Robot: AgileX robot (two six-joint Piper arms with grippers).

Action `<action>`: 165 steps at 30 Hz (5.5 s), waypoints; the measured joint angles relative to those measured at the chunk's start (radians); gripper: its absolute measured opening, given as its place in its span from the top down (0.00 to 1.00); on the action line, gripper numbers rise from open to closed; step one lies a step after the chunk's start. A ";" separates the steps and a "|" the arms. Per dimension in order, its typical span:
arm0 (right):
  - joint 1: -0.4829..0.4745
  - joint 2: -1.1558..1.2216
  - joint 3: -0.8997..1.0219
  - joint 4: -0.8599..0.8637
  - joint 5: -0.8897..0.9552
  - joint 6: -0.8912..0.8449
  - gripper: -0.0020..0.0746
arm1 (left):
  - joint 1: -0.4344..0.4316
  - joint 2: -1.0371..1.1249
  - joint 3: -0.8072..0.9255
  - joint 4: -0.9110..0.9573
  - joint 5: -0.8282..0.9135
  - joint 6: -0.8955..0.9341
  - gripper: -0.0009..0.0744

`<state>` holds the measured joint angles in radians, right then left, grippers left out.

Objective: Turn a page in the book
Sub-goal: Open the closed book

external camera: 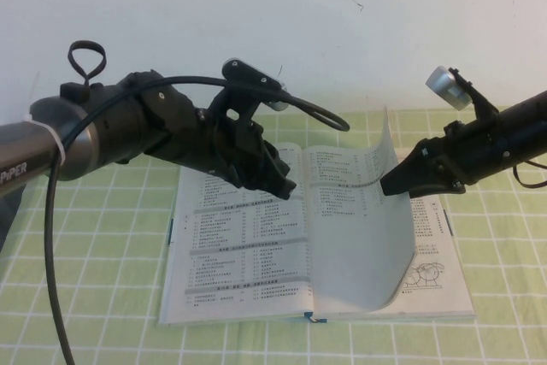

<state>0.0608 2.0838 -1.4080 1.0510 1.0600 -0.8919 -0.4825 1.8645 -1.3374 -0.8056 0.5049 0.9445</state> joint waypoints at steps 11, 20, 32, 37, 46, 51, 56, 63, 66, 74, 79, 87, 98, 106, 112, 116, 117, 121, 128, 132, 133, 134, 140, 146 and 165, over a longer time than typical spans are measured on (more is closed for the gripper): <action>0.017 0.000 0.000 0.002 -0.010 -0.002 0.55 | -0.088 -0.061 -0.009 0.015 -0.011 0.063 0.99; 0.040 0.000 0.000 0.008 -0.026 -0.004 0.55 | -0.280 -0.124 -0.020 0.017 -0.028 0.169 0.99; 0.040 0.000 0.000 0.008 -0.026 -0.019 0.55 | -0.472 -0.135 -0.025 0.113 -0.044 0.177 0.99; 0.040 0.000 0.000 0.008 -0.026 -0.019 0.55 | -0.530 -0.127 -0.026 0.249 -0.086 0.095 0.99; 0.040 0.000 0.000 0.008 -0.026 -0.043 0.55 | -0.581 -0.006 -0.028 0.488 -0.146 -0.095 0.99; 0.040 0.000 0.000 0.008 -0.026 -0.056 0.55 | -0.581 0.047 -0.028 0.580 -0.212 -0.155 0.99; 0.040 0.000 0.000 0.008 -0.026 -0.063 0.55 | -0.581 0.072 -0.028 0.644 -0.245 -0.191 0.99; 0.040 0.000 0.000 0.008 -0.022 -0.083 0.55 | -0.581 0.113 -0.031 0.813 -0.254 -0.378 0.99; 0.040 0.000 0.000 0.008 -0.022 -0.085 0.55 | -0.581 0.128 -0.033 0.938 -0.254 -0.500 0.99; 0.040 0.000 0.000 0.008 -0.022 -0.097 0.55 | -0.581 0.167 -0.032 1.224 -0.267 -0.790 0.99; 0.040 0.000 0.000 0.008 -0.024 -0.105 0.55 | -0.584 0.194 -0.035 1.342 -0.278 -0.906 0.99; 0.040 0.001 0.000 0.008 -0.024 -0.107 0.55 | -0.586 0.202 -0.035 1.382 -0.285 -0.952 0.99; 0.040 0.001 0.000 0.008 -0.024 -0.107 0.55 | -0.588 0.207 -0.037 1.388 -0.246 -0.957 0.99; 0.040 0.001 0.000 -0.001 -0.010 -0.110 0.55 | -0.588 0.225 -0.047 1.382 -0.217 -0.958 0.99; 0.040 0.001 -0.014 -0.059 0.002 -0.110 0.55 | -0.588 0.225 -0.052 1.359 -0.213 -0.959 0.99; 0.028 0.001 -0.071 -0.145 0.041 -0.068 0.55 | -0.588 0.225 -0.053 1.352 -0.209 -0.959 0.99; 0.019 0.001 -0.093 -0.168 0.056 -0.048 0.55 | -0.588 0.226 -0.053 1.352 -0.209 -0.959 0.99; -0.024 0.004 -0.191 -0.236 0.114 0.020 0.58 | -0.588 0.226 -0.053 1.352 -0.209 -0.959 0.99; -0.096 0.004 -0.275 -0.266 0.136 0.064 0.74 | -0.588 0.226 -0.053 1.352 -0.209 -0.959 0.99; -0.103 0.006 -0.275 -0.293 0.141 0.071 0.83 | -0.588 0.226 -0.053 1.352 -0.209 -0.959 0.99; -0.103 0.006 -0.275 -0.298 0.141 0.071 0.86 | -0.588 0.226 -0.053 1.352 -0.209 -0.959 0.99; -0.103 0.006 -0.275 -0.298 0.141 0.071 0.88 | -0.588 0.226 -0.053 1.352 -0.209 -0.959 0.99; -0.103 0.010 -0.275 -0.294 0.053 0.067 0.97 | -0.588 0.226 -0.053 1.352 -0.209 -0.959 0.99; -0.103 0.086 -0.276 -0.174 0.031 -0.025 0.98 | -0.588 0.226 -0.053 1.352 -0.209 -0.959 0.99; -0.103 0.318 -0.280 0.032 0.000 -0.092 0.98 | -0.588 0.226 -0.053 1.352 -0.206 -0.959 0.99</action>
<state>-0.0426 2.4013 -1.6876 1.0829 1.0601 -0.9840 -1.0708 2.0905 -1.3908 0.5468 0.2984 -0.0146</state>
